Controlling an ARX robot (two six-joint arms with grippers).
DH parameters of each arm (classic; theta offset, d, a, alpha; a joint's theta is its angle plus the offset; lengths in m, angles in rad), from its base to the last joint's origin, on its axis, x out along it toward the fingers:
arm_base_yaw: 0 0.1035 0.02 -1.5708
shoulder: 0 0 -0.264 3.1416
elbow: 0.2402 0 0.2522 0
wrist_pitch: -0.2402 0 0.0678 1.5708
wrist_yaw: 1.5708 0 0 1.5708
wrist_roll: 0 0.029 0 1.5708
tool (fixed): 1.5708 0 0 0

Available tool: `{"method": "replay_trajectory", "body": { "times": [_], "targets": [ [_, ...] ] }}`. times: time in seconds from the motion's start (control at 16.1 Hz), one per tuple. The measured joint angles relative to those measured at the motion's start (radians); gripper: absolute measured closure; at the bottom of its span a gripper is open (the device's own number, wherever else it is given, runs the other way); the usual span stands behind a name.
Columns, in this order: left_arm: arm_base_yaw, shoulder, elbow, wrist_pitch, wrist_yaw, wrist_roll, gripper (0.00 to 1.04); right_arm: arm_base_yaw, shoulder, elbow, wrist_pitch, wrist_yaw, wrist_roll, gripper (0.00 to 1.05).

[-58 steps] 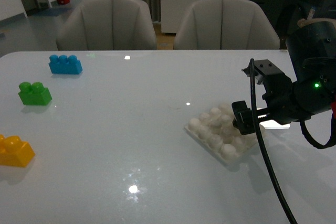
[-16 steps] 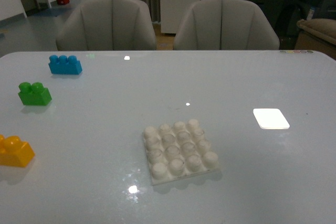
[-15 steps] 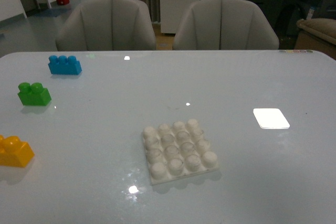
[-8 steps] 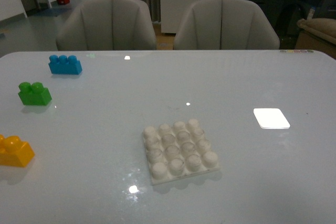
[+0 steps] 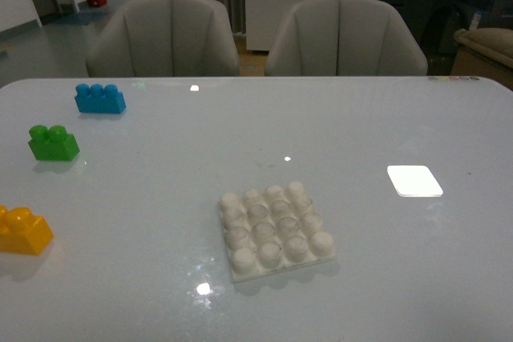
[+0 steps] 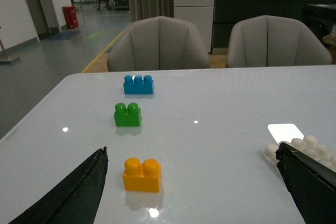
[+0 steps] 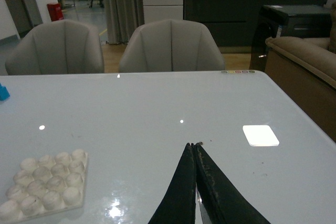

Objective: Insert yellow block into base center

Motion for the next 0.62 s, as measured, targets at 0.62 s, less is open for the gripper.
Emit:
{"method": "replay_trajectory", "body": {
  "times": [0.62],
  "targets": [
    [0.000,0.000,0.000,0.000,0.000,0.000,0.07,0.000,-0.221,-0.046,-0.157,0.000,0.000,1.03]
  ]
}}
